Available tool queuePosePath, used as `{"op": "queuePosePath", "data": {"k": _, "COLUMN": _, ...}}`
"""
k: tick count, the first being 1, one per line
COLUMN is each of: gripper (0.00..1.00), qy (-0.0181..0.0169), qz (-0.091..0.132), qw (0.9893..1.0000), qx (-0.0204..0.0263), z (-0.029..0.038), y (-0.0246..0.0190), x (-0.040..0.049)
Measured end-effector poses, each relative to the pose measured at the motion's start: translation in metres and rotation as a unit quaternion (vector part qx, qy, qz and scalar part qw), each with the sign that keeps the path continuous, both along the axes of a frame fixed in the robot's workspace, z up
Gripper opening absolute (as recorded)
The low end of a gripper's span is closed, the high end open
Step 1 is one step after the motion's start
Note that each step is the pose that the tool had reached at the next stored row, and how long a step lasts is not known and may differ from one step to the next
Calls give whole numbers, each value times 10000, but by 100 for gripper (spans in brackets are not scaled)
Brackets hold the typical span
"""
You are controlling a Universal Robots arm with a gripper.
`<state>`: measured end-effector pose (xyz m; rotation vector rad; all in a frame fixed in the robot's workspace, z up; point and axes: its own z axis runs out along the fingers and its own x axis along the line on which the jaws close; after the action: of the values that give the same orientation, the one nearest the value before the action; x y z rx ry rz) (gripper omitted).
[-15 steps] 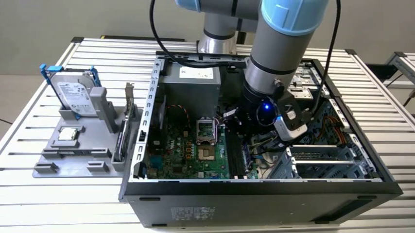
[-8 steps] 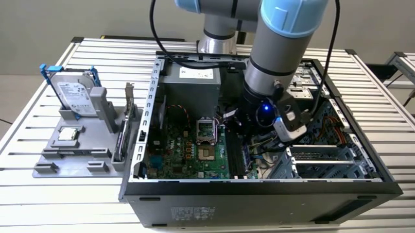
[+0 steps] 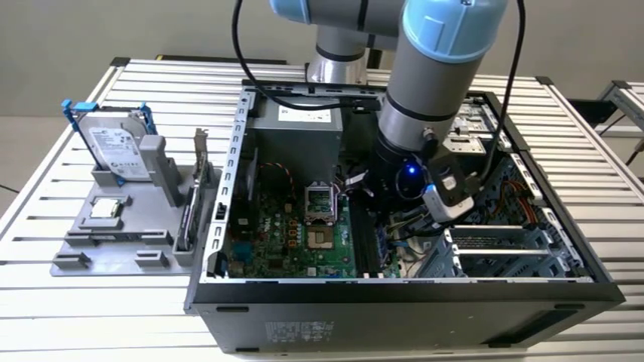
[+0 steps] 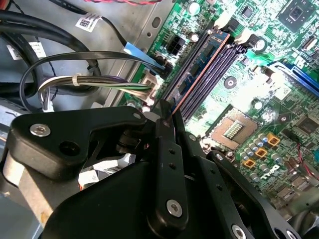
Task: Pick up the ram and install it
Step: 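Insert the ram into the slot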
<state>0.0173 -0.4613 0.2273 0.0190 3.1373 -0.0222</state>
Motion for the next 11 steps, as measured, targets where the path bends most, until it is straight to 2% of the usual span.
{"op": "queuePosePath", "data": {"k": 11, "gripper": 0, "qy": -1, "qz": 1, "qw": 10000, "qx": 3, "z": -24, "y": -2, "x": -9}}
